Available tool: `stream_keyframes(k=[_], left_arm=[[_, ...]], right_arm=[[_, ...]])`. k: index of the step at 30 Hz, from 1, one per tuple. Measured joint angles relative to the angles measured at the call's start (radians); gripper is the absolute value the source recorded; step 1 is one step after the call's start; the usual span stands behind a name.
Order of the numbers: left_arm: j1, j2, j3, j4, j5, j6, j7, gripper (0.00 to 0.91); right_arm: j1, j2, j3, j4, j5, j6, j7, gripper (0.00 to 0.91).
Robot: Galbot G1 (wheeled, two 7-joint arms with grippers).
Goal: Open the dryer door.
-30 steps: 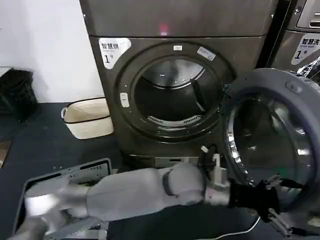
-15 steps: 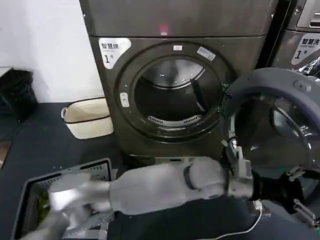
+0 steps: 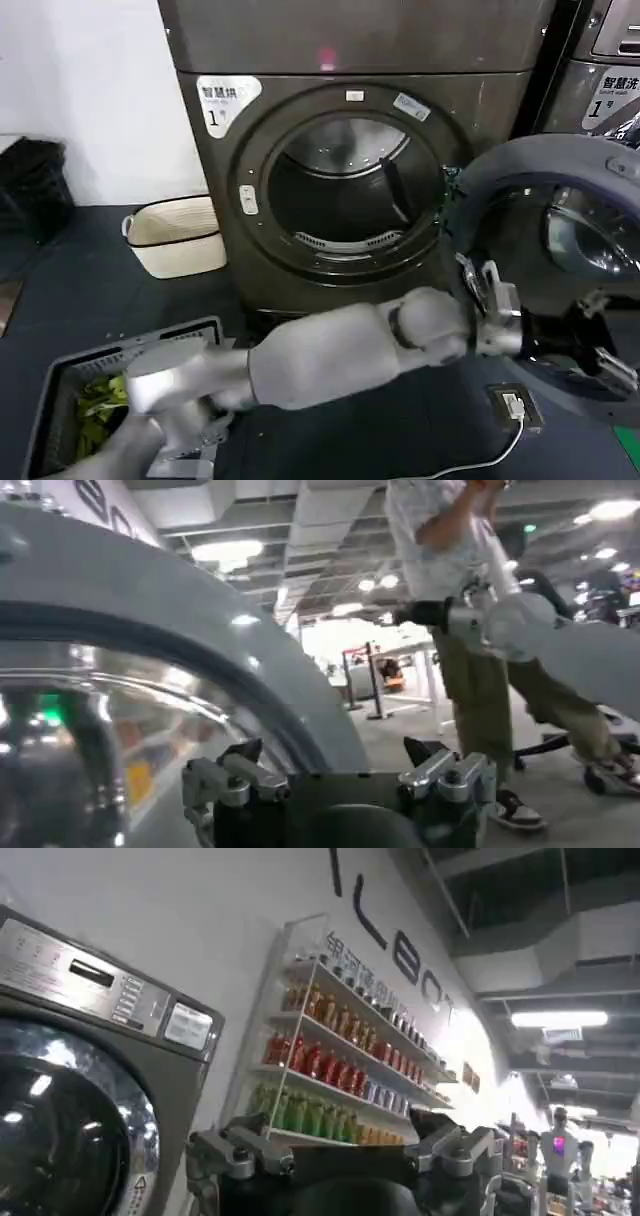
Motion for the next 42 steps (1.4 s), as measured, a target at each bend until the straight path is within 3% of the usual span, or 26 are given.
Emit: stream_keyframes(k=[18,42], left_arm=[[-0.041,-0.057,-0.048,0.192,-0.002,-0.011,-0.007,0.907],[-0.062,-0.057,-0.077,0.301,0.025,-0.015,-0.049,0.907]], right_arm=[[-0.002,0.000,0.005,0.007,0.000,0.005,-0.006,0.907],[0.001,-0.015,0.005,0.002,0.003,0.007,-0.005,0.907]])
